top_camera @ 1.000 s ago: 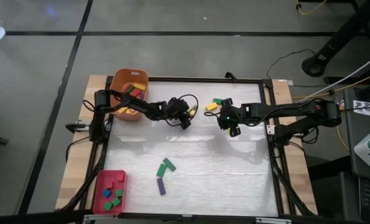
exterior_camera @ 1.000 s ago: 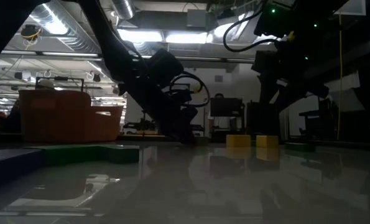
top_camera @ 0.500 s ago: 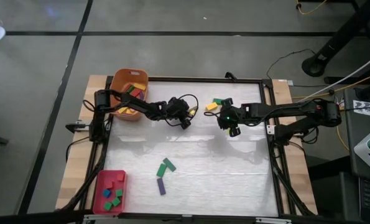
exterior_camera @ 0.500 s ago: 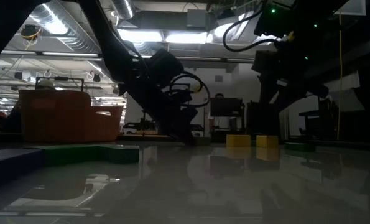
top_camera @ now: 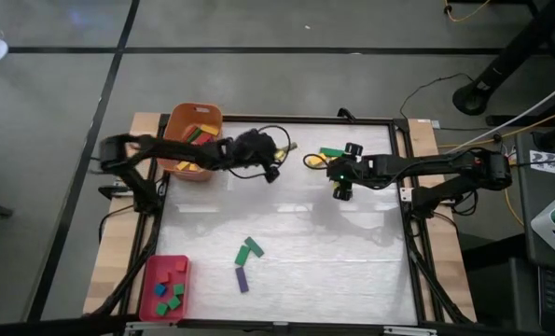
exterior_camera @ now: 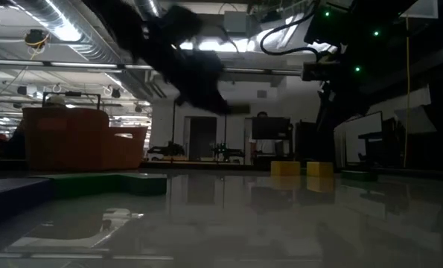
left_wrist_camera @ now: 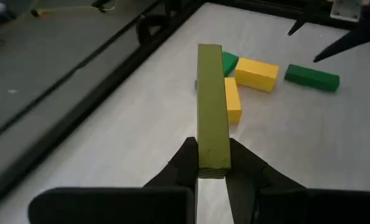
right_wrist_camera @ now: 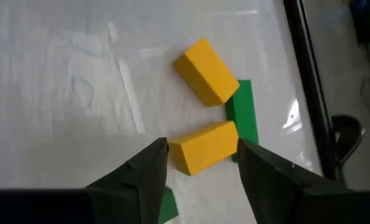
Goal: Sort blocks by size
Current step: Put the big green block into the orange bin, then put the big yellow block into the orange bin
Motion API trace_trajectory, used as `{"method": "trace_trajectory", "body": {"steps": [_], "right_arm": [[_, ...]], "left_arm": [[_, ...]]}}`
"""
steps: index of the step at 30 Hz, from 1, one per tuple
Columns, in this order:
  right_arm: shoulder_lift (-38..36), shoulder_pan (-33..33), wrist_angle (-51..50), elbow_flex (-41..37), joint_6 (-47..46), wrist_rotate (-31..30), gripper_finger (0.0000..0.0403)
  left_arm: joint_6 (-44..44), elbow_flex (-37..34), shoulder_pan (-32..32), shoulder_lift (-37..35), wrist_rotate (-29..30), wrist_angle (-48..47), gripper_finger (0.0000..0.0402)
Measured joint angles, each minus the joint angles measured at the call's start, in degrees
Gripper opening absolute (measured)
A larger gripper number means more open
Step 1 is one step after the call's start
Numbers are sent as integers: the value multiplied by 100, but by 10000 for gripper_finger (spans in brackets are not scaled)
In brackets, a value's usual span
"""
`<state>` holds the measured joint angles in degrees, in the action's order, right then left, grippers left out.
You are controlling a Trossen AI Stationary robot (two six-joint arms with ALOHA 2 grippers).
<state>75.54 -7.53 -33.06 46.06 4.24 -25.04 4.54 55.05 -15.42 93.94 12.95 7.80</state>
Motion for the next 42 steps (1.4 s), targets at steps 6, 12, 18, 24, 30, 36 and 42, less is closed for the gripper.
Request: {"method": "trace_trajectory", "body": {"steps": [6, 12, 18, 24, 30, 36, 42], "right_arm": [[3, 0, 40, -143, -559, -77, 191], [3, 0, 35, -399, -1414, -616, 191], [3, 0, 458, -540, -2068, -850, 191], [3, 0, 1184, -807, -2253, -862, 191], [3, 0, 1353, -943, -2657, -1004, 191], [185, 0, 1381, -975, -2989, -1176, 191], [554, 0, 1473, -977, -3273, -1444, 191]], "left_arm": [[260, 0, 4, -1653, 728, -2258, 36], [1280, 0, 0, -2810, 1586, -4290, 35], [2365, 0, -32, -3266, 2462, -5978, 53], [2728, -144, -281, -3260, 2549, -6288, 80], [2718, -490, -536, -3255, 2500, -6230, 115], [2723, -810, -640, -3253, 2369, -6212, 140], [2723, -1082, -638, -3247, 2366, -6070, 143]]}}
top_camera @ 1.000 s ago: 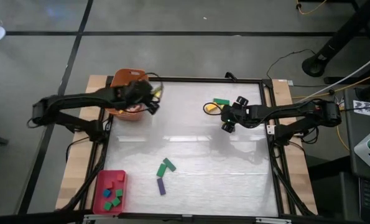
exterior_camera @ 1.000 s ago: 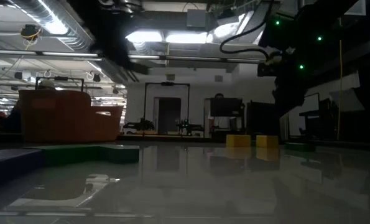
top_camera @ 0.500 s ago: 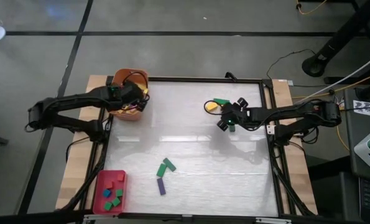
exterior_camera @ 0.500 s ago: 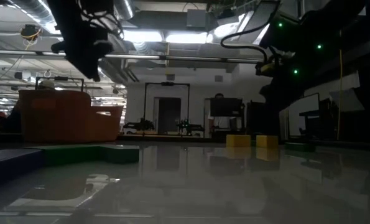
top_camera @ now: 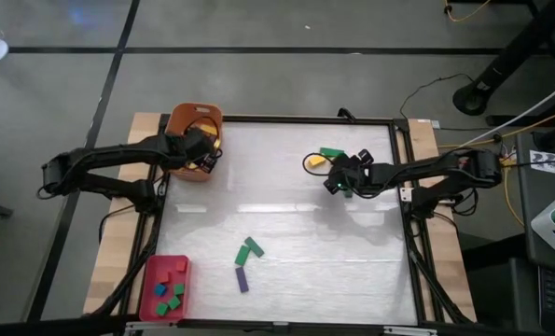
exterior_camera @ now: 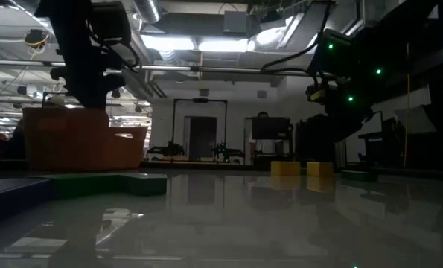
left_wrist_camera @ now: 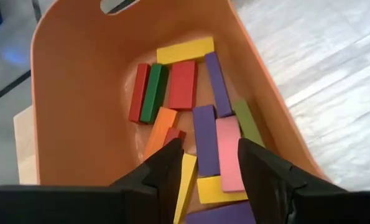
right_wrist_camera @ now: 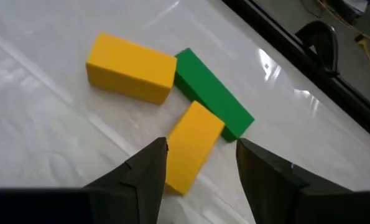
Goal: Sort blocks by size
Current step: Put the big yellow block into the orange bin
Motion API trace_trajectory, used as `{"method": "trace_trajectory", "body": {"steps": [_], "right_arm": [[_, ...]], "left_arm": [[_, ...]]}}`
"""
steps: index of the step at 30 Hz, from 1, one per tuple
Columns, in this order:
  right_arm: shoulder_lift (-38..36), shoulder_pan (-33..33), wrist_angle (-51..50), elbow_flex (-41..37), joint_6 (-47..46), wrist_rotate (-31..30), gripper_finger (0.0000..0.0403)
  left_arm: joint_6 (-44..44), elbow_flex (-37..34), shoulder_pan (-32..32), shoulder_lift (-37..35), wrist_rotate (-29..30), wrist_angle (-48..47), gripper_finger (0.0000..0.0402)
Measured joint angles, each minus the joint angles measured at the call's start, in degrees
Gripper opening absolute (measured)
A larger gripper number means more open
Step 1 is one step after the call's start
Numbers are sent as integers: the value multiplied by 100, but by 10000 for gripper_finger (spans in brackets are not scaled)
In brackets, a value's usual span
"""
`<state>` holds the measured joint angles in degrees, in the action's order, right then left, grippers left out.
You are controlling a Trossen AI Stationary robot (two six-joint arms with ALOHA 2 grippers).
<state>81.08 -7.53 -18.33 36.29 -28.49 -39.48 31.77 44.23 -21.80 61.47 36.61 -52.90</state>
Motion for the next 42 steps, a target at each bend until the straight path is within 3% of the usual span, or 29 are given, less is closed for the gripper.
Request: {"method": "trace_trajectory", "body": {"steps": [18, 28, 36, 42], "right_arm": [[786, -129, 495, 2, -319, -201, 191], [1053, -397, 506, 2, -324, 226, 191], [1040, -415, 544, 22, -262, 454, 135], [960, -415, 465, 147, 458, 720, 135]], "left_arm": [[-24, -186, 0, -2, 2, 172, 141], [-24, -186, 0, -2, 2, 257, 141], [-26, -186, 8, -2, 2, 257, 141], [-27, -186, 127, -2, 2, 367, 141]]}}
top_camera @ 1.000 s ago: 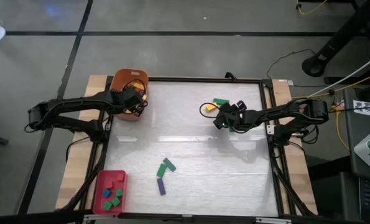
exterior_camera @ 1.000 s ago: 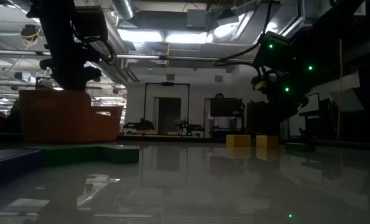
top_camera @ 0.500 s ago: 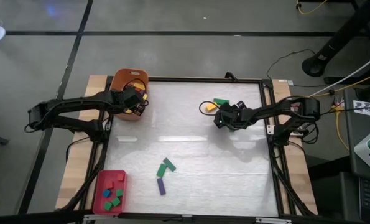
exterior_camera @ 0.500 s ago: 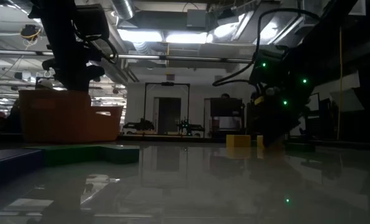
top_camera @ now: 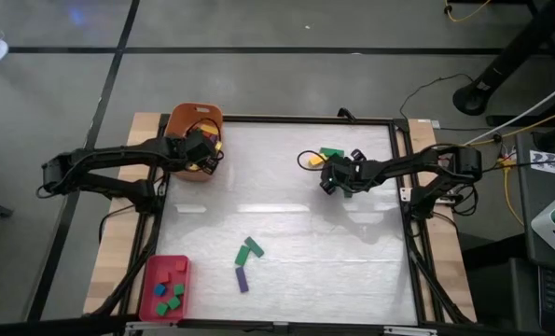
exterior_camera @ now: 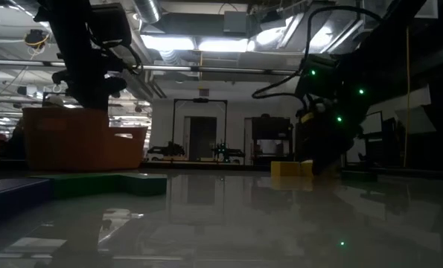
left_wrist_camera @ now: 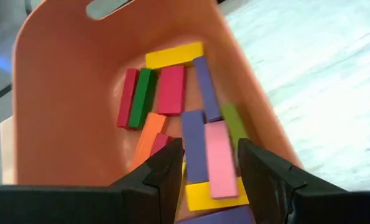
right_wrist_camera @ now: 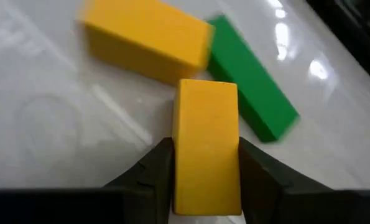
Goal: Sort blocks by size
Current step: Put the big yellow block into the orange bin
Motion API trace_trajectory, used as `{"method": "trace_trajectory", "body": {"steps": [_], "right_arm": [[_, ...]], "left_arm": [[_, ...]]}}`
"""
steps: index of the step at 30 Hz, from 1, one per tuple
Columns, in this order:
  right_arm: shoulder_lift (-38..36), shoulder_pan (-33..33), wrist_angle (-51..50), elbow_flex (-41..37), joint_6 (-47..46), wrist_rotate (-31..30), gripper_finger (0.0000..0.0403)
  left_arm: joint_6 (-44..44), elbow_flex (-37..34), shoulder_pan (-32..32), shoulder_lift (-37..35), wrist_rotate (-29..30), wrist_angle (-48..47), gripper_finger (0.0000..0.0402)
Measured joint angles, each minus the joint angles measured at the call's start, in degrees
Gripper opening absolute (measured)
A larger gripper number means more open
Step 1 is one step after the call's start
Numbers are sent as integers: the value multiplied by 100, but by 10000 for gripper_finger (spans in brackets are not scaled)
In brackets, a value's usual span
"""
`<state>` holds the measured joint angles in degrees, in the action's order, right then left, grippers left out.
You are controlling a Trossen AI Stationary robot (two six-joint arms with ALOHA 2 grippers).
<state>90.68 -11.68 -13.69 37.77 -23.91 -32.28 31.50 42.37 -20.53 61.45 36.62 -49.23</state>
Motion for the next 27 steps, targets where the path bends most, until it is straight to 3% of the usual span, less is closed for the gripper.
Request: {"method": "trace_trajectory", "body": {"steps": [6, 14, 17, 23, 27], "right_arm": [[-330, 10, 16, 401, 1131, 578, 139], [-501, 11, 78, 1054, 2903, 835, 138], [-499, 11, 650, 1129, 3491, 1002, 140], [-499, 9, 2067, 1131, 4562, 1872, 138], [-497, 11, 2708, 1131, 4952, 2140, 140]], "left_arm": [[-201, 0, 245, -2, -590, 838, 141], [75, 0, 483, -2, -2269, 2740, 141], [278, 0, 521, -2, -2779, 3396, 141], [578, 2, 648, 130, -2920, 4131, 141], [758, 2, 760, 368, -2920, 4580, 141]]}}
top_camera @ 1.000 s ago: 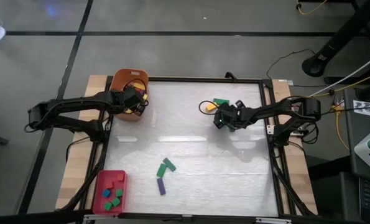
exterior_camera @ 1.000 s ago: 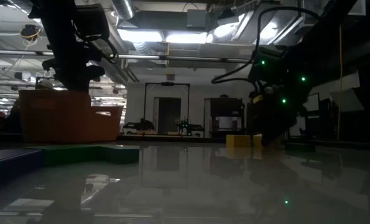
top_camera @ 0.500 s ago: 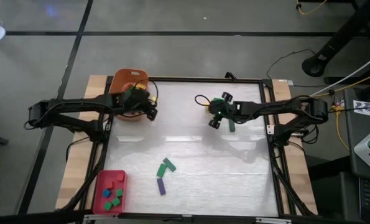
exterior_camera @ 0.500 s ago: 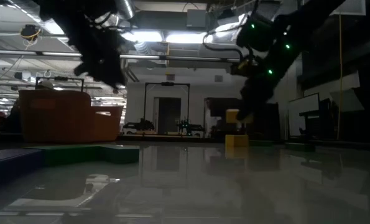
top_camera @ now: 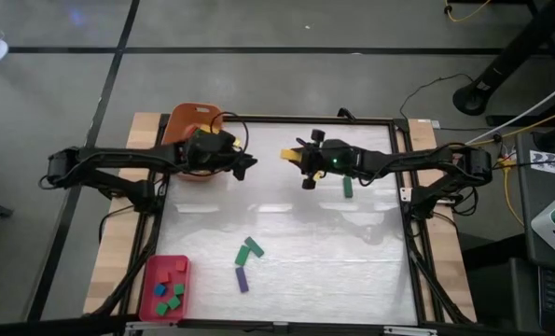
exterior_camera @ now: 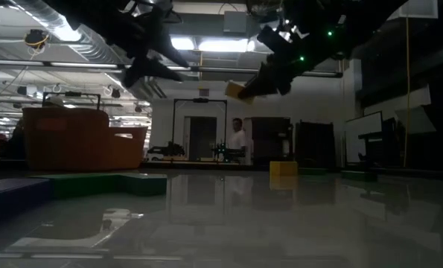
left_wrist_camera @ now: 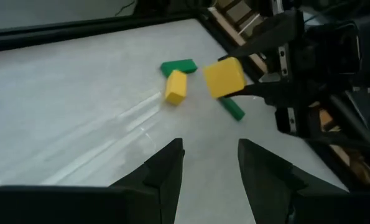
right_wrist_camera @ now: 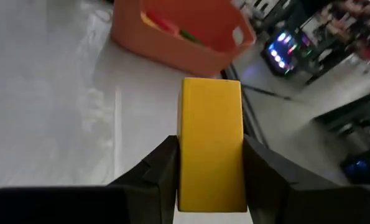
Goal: Sort blocks by size
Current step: Put the big yellow block into the orange bin
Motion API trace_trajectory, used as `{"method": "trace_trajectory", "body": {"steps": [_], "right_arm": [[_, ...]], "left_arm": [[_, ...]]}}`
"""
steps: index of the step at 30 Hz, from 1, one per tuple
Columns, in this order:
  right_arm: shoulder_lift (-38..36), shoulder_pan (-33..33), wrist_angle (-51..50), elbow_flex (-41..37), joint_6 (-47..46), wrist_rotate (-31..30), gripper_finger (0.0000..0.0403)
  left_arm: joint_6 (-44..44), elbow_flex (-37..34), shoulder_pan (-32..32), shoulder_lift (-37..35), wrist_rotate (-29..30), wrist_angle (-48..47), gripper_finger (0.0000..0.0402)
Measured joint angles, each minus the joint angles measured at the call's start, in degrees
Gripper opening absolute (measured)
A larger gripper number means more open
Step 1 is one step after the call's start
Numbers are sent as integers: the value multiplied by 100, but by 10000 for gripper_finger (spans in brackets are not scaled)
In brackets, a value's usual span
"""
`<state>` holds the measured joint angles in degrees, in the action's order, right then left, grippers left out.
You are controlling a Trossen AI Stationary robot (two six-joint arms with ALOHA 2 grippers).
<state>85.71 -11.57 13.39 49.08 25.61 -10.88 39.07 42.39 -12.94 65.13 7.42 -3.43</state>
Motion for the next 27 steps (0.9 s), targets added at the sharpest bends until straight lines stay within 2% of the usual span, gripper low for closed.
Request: {"method": "trace_trajectory", "body": {"steps": [11, 17, 27], "right_arm": [[0, 0, 165, 0, 462, 589, 141], [0, 0, 224, 0, 661, 648, 141], [0, -9, 305, 0, 782, 836, 142]], "left_arm": [[460, 0, 130, 958, -2, 1304, 141], [703, 0, 130, 1369, -14, 2154, 141], [615, 0, 129, 1724, -114, 2715, 141]]}}
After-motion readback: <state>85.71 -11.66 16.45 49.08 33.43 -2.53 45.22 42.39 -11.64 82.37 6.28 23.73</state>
